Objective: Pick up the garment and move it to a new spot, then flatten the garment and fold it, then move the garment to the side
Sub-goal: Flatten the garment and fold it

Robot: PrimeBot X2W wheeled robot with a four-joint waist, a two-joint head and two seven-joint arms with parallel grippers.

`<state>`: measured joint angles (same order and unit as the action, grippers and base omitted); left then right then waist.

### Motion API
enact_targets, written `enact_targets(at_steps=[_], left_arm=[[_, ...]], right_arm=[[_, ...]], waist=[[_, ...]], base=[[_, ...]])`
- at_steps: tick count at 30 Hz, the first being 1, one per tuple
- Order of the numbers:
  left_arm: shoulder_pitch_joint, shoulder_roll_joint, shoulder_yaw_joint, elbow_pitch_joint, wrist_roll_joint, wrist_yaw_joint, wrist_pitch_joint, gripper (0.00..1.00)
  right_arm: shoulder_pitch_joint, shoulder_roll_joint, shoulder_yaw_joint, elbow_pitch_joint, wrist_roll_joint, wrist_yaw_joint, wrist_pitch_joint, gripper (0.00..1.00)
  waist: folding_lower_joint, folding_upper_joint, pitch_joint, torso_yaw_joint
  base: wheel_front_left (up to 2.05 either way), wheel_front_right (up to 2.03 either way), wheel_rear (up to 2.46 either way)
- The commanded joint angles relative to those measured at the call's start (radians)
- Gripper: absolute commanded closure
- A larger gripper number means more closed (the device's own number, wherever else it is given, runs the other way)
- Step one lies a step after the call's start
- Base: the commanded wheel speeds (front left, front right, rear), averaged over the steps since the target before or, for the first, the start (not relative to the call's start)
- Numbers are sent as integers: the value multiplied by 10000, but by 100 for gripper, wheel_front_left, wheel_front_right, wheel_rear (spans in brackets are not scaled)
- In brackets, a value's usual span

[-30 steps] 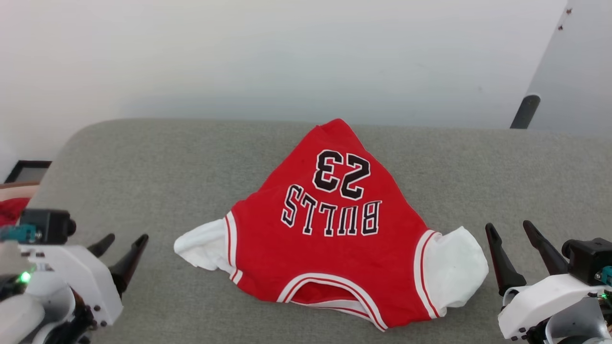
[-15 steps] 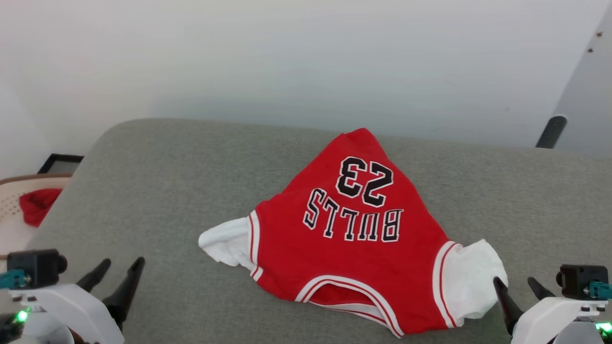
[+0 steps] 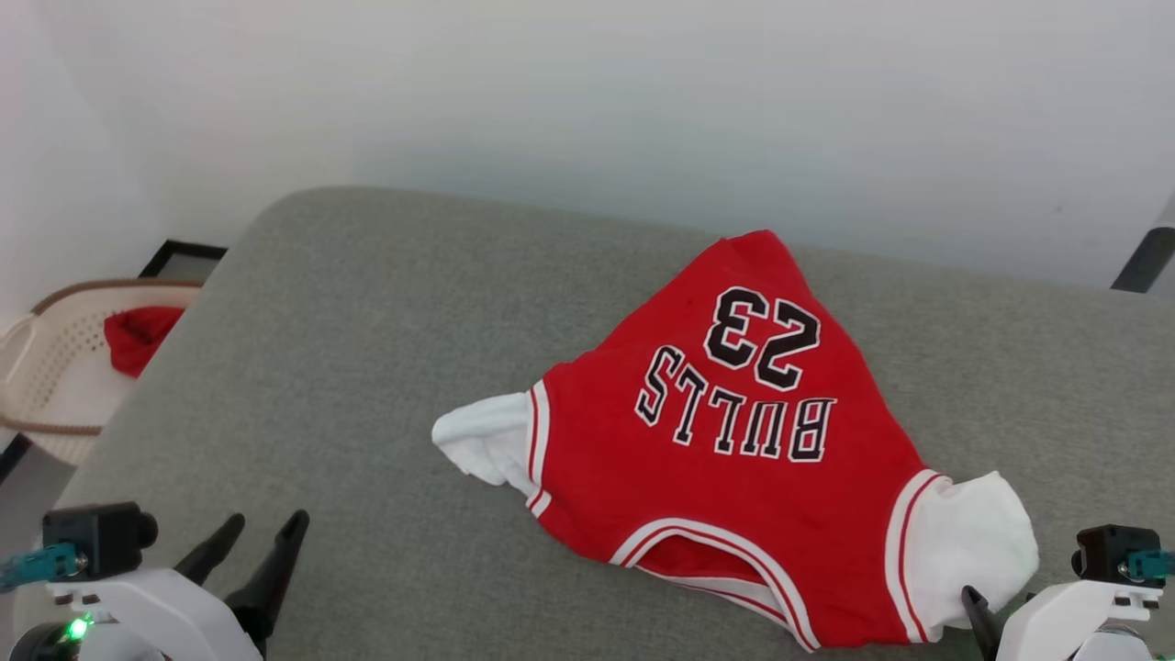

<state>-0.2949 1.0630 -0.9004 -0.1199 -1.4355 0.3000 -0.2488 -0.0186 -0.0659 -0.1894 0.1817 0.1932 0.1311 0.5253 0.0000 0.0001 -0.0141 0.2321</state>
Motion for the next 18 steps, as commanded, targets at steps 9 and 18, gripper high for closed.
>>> enact_targets(at_steps=[9, 18], left_arm=[[272, -338, 263, 151, 229, 36, -129, 0], [691, -784, 1164, 420, 790, -59, -161, 0]], right_arm=[[-858, 145, -308, 1360, -224, -7, 101, 100], [-1480, -180, -177, 1951, -401, -7, -427, 100]], waist=[[0, -1, 495, 337], [0, -1, 492, 266]], base=[[0, 0, 0], [0, 0, 0]])
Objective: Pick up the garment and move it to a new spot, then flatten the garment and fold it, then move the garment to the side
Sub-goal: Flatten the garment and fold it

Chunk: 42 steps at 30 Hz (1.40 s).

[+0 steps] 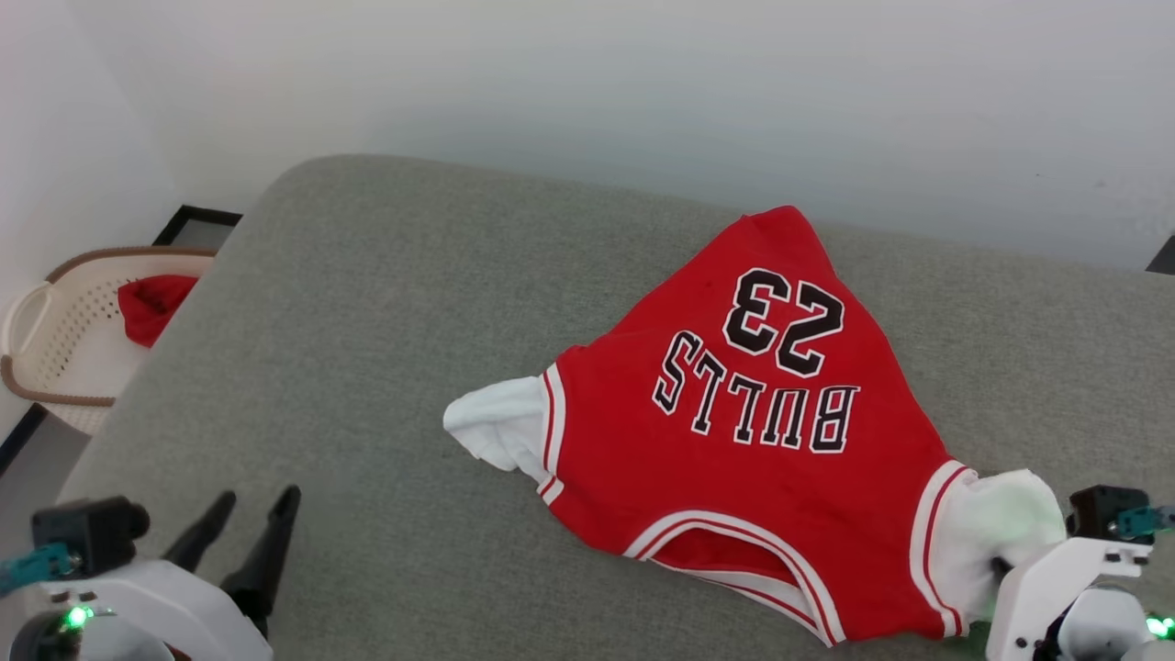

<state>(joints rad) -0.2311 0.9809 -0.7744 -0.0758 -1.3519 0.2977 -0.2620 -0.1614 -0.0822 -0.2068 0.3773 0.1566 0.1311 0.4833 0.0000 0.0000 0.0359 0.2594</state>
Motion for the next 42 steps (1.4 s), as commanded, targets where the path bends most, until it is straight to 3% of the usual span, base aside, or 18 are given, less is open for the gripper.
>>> enact_targets(at_steps=[1, 16, 23, 31, 32, 34, 35, 36, 42], left_arm=[[177, -62, 89, 54, 133, -55, -20, 0], [2418, -2003, 3388, 528, 3694, -873, -16, 0], [3183, -2868, 4099, 698, 5172, -1492, -17, 0], [3522, -3603, 4674, 1014, 5872, -2033, -17, 0], [3546, -3649, 4707, 1061, 5920, -2088, -17, 0], [3559, -3726, 4790, 1140, 5975, -2174, -18, 0], [3557, -3749, 4809, 1178, 6009, -2204, -18, 0], [3542, -3773, 4829, 1215, 6066, -2237, -18, 0], [3604, -3895, 4978, 1293, 6232, -2341, -18, 0]], right_arm=[[-120, -70, 30, 34, -39, -7, -38, 100], [-548, -1427, 419, 494, 357, -7, -242, 100], [-665, -1989, 376, 873, 410, -7, -359, 100], [-558, -2265, 57, 1492, 267, -7, -552, 100], [-562, -2305, 48, 1563, 222, -7, -609, 96], [-625, -2273, 20, 1736, 221, -7, -676, 63], [-681, -2256, 35, 1810, 218, -7, -722, 25], [-730, -2278, 86, 1885, 164, -7, -769, 0], [-962, -2239, 296, 2113, 238, -7, -992, 0]], waist=[[0, 0, -40, -28], [0, 0, -975, -274], [0, 0, -1175, -315], [0, 0, -1200, -372], [0, 0, -1190, -383], [0, 0, -1167, -420], [0, 0, -1153, -439], [0, 0, -1143, -458], [0, 0, -1140, -727]], base=[[0, 0, 0], [0, 0, 0], [0, 0, 0], [0, 0, 0], [0, 0, 0], [0, 0, 0], [0, 0, 0], [0, 0, 0], [0, 0, 0]])
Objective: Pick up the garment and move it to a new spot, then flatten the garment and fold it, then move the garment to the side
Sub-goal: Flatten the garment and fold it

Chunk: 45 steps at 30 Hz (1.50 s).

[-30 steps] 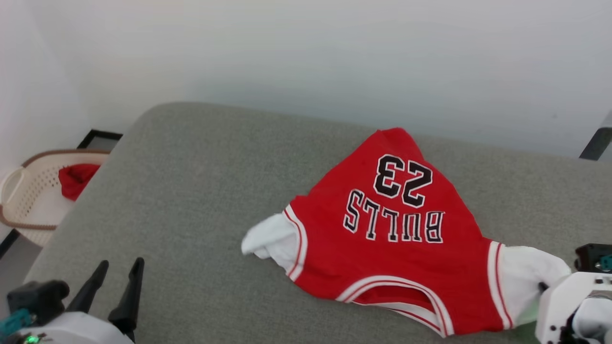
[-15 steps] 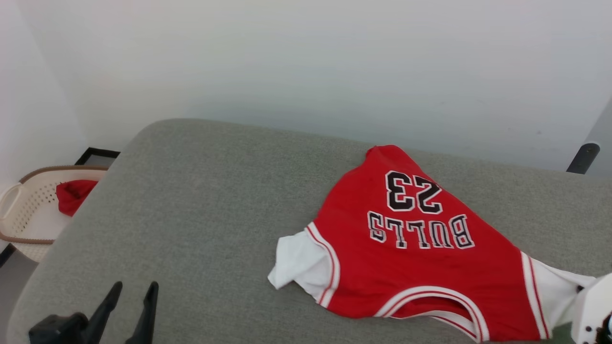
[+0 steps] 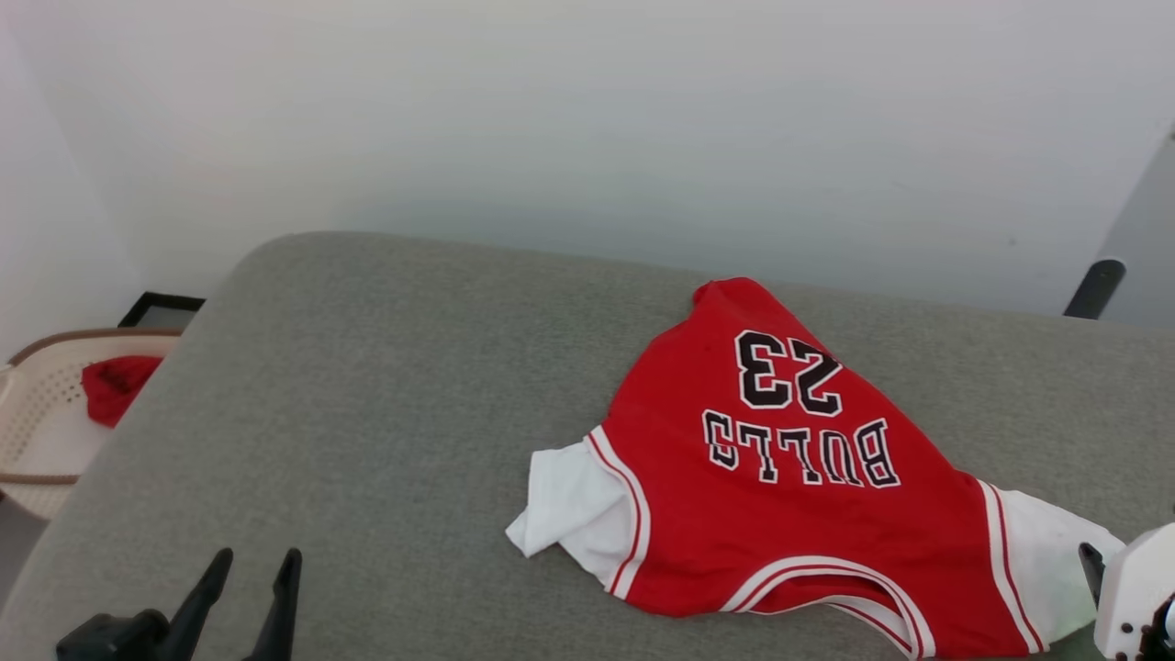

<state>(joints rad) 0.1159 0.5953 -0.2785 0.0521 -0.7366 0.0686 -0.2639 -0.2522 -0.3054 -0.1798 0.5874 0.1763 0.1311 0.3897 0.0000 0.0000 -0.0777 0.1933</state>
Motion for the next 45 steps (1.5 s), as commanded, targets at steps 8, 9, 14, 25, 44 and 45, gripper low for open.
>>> enact_targets(at_steps=[8, 9, 14, 25, 44, 45], left_arm=[[224, -130, 221, -67, 257, -3, 1, 0], [244, -119, 231, -76, 280, -3, 1, 0], [330, -67, 297, -170, 283, 6, 6, 0], [-711, 424, 21, -593, -406, -549, 1666, 0], [-4217, 903, -903, 744, -3019, -1043, 7626, 0], [-4316, 883, -970, 858, -3065, -1014, 7831, 0]], right_arm=[[67, 85, 285, -732, 248, -7, -702, 0], [154, 111, 291, -889, 269, -7, -802, 0], [578, 272, 389, -1987, 333, -7, -1406, 0], [1411, 1140, 447, -4950, 195, -7, -2038, 0], [1163, 1826, 642, -7217, 486, -7, -1703, 0], [1151, 1850, 643, -7222, 494, -7, -1712, 0]], waist=[[0, 0, -90, -595], [0, 0, -103, -664], [0, 0, -160, -1033], [0, 0, 99, -1810], [0, 0, 1615, -2918], [0, 0, 1693, -2952]], base=[[0, 0, 0], [0, 0, 0], [0, 0, 0], [0, 0, 0], [0, 0, 0], [0, 0, 0]])
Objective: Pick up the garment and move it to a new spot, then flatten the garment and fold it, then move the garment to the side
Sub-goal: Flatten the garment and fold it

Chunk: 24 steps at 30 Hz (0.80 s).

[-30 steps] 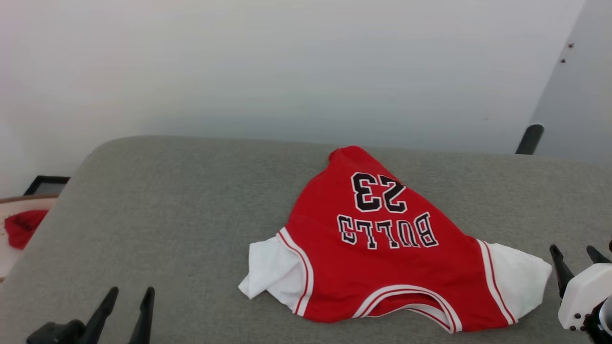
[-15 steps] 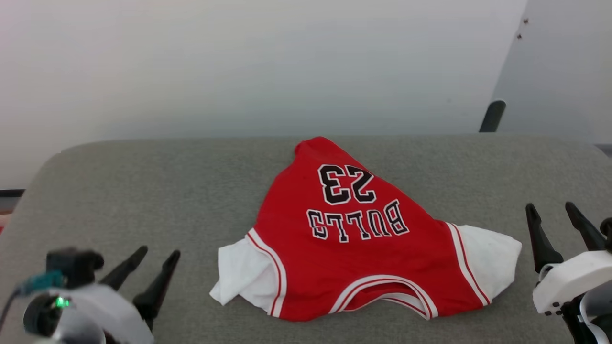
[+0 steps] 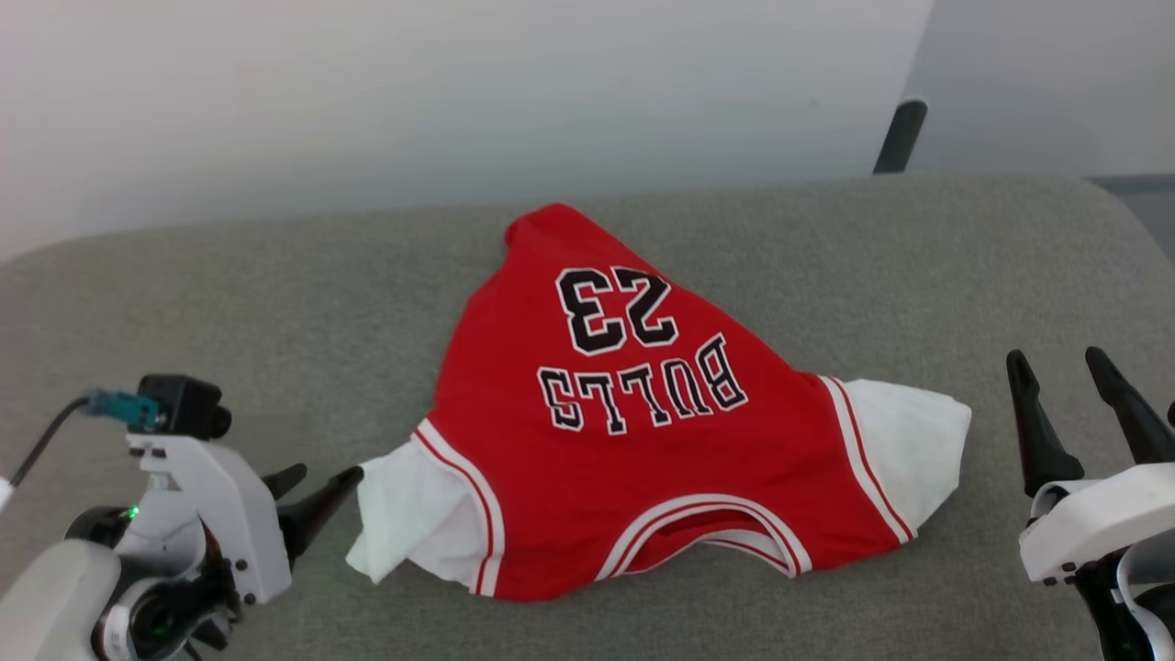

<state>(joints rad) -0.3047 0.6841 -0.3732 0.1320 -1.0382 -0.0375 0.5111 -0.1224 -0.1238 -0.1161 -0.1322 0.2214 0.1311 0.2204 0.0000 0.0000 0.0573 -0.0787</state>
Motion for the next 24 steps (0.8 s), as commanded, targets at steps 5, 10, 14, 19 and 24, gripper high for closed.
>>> enact_targets(at_steps=[5, 10, 14, 19, 24], left_arm=[[-571, -115, -218, 369, -120, 111, 588, 0], [-902, -178, -518, 750, -6, 184, 1069, 0], [-1086, -241, -682, 1080, 60, 235, 1346, 0], [-1259, -367, -803, 1600, 38, 212, 1485, 0], [-1463, -505, -833, 2092, -100, 101, 1617, 47]], right_arm=[[-166, 90, -20, -2, 61, -7, -79, 0], [-259, 138, -1, 14, 44, -7, -121, 0], [-292, 160, -16, 21, 34, -7, -142, 0], [-343, 169, 24, 54, 18, -7, -119, 0], [-437, 136, 67, 42, 18, -7, -85, 0]], waist=[[0, 0, 603, -318], [0, 0, 820, -366], [0, 0, 953, -357], [0, 0, 1096, -304], [0, 0, 1198, -246]], base=[[0, 0, 0], [0, 0, 0], [0, 0, 0], [0, 0, 0], [0, 0, 0]])
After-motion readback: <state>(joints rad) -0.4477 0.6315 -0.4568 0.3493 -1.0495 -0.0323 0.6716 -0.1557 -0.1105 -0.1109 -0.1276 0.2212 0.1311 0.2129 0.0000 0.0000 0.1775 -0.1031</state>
